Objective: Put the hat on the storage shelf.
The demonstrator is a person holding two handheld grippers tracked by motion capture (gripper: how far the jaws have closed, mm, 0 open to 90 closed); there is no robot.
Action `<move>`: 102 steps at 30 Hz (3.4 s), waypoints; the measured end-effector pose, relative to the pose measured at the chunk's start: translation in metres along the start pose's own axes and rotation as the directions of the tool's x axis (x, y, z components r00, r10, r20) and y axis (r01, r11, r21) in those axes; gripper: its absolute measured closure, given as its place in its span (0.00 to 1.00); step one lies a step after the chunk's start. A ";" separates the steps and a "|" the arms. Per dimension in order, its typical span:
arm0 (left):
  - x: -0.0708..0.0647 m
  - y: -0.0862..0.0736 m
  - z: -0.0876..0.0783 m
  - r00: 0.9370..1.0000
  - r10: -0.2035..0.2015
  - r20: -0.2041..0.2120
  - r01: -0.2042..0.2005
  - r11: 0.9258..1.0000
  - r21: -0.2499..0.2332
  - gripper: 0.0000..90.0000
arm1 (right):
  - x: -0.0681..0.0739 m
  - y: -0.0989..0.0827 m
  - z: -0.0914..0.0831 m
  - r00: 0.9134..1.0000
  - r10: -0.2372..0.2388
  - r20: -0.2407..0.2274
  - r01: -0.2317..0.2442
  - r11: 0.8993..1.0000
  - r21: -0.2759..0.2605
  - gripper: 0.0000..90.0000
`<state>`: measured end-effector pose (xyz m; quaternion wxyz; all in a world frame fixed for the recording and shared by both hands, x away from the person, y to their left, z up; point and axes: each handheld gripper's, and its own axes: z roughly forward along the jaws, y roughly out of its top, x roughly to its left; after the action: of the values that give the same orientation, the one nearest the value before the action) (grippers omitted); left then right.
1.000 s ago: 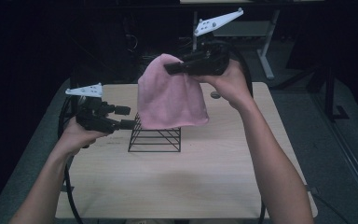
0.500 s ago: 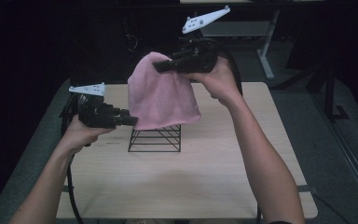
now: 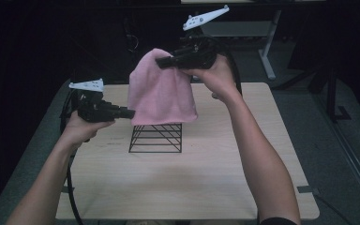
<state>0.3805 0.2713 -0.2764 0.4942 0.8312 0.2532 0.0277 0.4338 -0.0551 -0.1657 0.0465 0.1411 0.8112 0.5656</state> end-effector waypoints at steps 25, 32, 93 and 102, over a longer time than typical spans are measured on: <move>0.021 0.000 0.030 0.991 0.011 -0.131 0.004 0.994 0.113 0.92 | -0.031 -0.023 0.016 0.997 0.073 0.025 -0.073 0.997 0.025 0.87; 0.022 -0.005 0.028 0.989 0.027 -0.144 -0.007 0.990 0.138 0.92 | -0.027 -0.027 0.020 0.997 0.072 0.009 -0.072 0.997 0.030 0.87; 0.030 -0.073 0.036 0.974 0.054 -0.222 0.024 0.942 0.335 0.92 | -0.005 -0.075 0.079 0.988 0.097 -0.119 -0.075 0.982 0.173 0.84; 0.033 -0.083 0.040 0.970 0.055 -0.235 0.036 0.930 0.365 0.92 | -0.004 -0.087 0.087 0.985 0.110 -0.132 -0.084 0.978 0.190 0.83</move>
<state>0.3881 0.2856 -0.3727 0.2959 0.9004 0.3079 0.0831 0.4423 -0.0053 -0.2783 -0.0521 0.1439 0.8531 0.4988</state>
